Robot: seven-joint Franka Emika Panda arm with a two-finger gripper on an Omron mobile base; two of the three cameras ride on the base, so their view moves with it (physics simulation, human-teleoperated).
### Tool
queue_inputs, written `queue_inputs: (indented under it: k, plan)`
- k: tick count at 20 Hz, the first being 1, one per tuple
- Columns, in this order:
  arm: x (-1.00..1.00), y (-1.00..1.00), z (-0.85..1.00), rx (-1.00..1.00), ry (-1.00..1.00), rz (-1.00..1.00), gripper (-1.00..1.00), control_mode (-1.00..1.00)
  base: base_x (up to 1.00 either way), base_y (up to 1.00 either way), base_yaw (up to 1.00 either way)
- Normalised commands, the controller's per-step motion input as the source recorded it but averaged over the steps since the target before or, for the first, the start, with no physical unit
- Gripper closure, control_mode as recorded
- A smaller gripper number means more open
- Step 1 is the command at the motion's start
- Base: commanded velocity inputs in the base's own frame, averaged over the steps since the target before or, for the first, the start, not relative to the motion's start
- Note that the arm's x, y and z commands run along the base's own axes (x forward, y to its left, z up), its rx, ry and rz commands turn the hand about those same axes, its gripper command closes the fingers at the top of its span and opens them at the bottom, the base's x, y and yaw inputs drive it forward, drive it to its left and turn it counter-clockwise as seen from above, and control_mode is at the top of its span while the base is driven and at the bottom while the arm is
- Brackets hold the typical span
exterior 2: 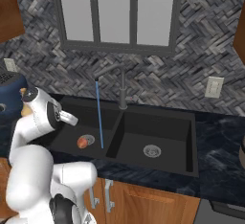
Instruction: Turn on the sink faucet. Then move the onion from the counter to the sink. Turn off the sink. Move the vegetable from the sink to the pot next to the stove. Finally move the pot to the rear left burner.
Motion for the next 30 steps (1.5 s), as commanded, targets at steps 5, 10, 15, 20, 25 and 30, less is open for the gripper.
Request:
queue_inputs:
  k: [5, 10, 15, 20, 25, 30]
  plan:
    - [-0.60, -0.31, 0.30, 0.00, -0.04, -0.01, -1.00, -1.00, 0.00, 0.00, 0.00]
    - [-0.46, -0.47, 0.33, 0.01, -0.03, 0.00, -1.00, -1.00, 0.00, 0.00, 0.00]
    - [-0.24, -0.59, 0.33, 0.03, 0.00, -0.02, -1.00, -1.00, 0.00, 0.00, 0.00]
    - [-0.13, -0.65, 0.33, 0.05, 0.00, -0.02, -1.00, -1.00, 0.00, 0.00, 0.00]
    - [-0.03, -0.68, 0.25, 0.07, 0.00, -0.02, -1.00, -1.00, 0.00, 0.00, 0.00]
    - [0.00, -0.62, 0.02, 0.12, 0.00, -0.04, -1.00, -1.00, 0.00, 0.00, 0.00]
